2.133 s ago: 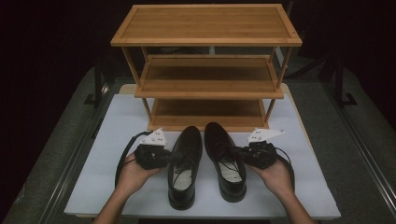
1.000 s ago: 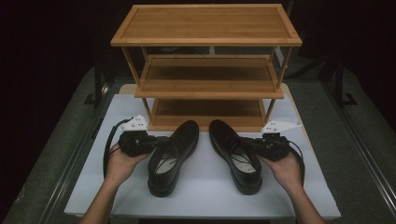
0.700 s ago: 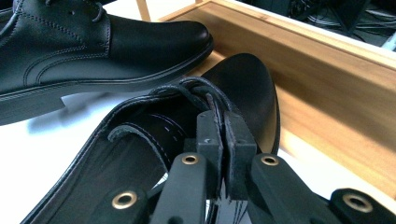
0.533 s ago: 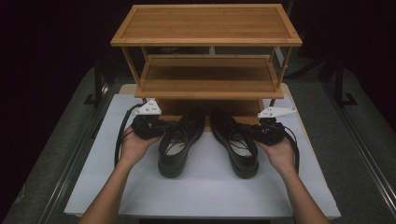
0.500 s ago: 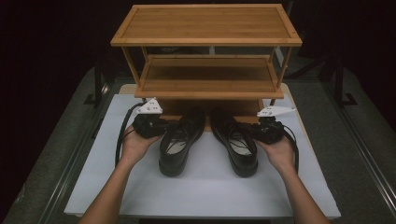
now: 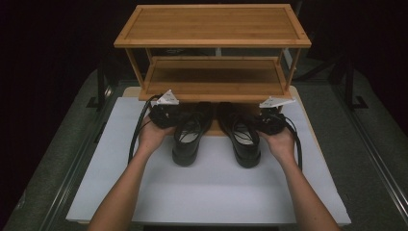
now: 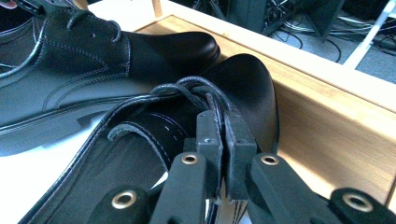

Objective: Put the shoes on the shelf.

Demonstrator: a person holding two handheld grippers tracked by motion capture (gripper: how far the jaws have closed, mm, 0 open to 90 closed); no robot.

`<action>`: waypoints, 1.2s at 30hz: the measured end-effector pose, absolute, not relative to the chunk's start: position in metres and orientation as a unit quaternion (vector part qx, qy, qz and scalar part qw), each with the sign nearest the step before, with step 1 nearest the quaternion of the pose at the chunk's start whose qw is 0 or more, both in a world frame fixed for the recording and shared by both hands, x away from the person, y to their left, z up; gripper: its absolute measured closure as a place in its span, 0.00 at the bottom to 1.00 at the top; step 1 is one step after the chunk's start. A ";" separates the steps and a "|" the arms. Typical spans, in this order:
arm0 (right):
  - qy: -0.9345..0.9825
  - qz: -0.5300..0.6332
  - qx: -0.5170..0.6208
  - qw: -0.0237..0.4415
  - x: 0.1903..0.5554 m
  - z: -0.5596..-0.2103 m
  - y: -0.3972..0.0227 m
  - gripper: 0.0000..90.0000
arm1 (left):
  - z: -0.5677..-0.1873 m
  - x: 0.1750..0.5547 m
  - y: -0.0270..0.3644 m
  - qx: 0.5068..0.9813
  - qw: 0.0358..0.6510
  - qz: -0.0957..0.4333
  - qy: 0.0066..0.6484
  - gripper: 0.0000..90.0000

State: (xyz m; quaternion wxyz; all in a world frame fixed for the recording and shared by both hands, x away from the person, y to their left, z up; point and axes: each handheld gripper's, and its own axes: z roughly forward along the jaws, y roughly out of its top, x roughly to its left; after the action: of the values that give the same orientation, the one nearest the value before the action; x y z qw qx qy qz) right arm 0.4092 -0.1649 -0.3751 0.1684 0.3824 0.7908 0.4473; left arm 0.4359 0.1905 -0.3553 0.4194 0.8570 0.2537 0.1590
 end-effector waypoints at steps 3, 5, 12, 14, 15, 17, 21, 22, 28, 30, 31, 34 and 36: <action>0.789 0.446 0.385 0.174 0.414 -0.378 -0.164 0.96 | -0.359 0.442 0.190 0.859 0.414 0.159 0.257 0.97; 0.789 0.445 0.387 0.175 0.415 -0.379 -0.162 0.96 | -0.361 0.444 0.190 0.860 0.410 0.160 0.260 0.97; 0.785 0.448 0.391 0.174 0.417 -0.382 -0.164 0.96 | -0.362 0.444 0.193 0.860 0.411 0.151 0.261 0.97; 0.786 0.448 0.391 0.171 0.416 -0.383 -0.165 0.96 | -0.363 0.443 0.194 0.861 0.413 0.145 0.257 0.96; 0.785 0.449 0.391 0.170 0.415 -0.383 -0.165 0.96 | -0.363 0.441 0.195 0.862 0.413 0.143 0.256 0.96; 0.785 0.451 0.391 0.167 0.413 -0.385 -0.167 0.95 | -0.364 0.439 0.196 0.862 0.415 0.140 0.254 0.96; 0.784 0.452 0.392 0.166 0.410 -0.386 -0.167 0.95 | -0.365 0.436 0.196 0.864 0.415 0.135 0.250 0.96; 0.784 0.451 0.392 0.167 0.410 -0.386 -0.167 0.93 | -0.364 0.437 0.196 0.864 0.415 0.134 0.250 0.95; 0.782 0.453 0.398 0.161 0.406 -0.382 -0.169 0.69 | -0.360 0.434 0.201 0.860 0.417 0.126 0.264 0.74; 0.777 0.462 0.400 0.152 0.403 -0.378 -0.174 0.60 | -0.355 0.431 0.207 0.849 0.437 0.115 0.273 0.65; 0.773 0.469 0.401 0.148 0.400 -0.375 -0.176 0.56 | -0.352 0.428 0.210 0.846 0.444 0.110 0.275 0.60; 0.770 0.478 0.396 0.145 0.387 -0.367 -0.183 0.46 | -0.345 0.415 0.220 0.843 0.449 0.103 0.278 0.49; 0.774 0.474 0.395 0.146 0.378 -0.364 -0.186 0.40 | -0.344 0.405 0.226 0.844 0.446 0.102 0.280 0.43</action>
State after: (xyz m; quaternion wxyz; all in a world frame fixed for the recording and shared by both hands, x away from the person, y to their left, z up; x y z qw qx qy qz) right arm 0.3778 -0.1857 -0.3642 0.1457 0.3947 0.7737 0.4737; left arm 0.4054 0.2259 -0.3436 0.4464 0.8437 0.2801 0.1020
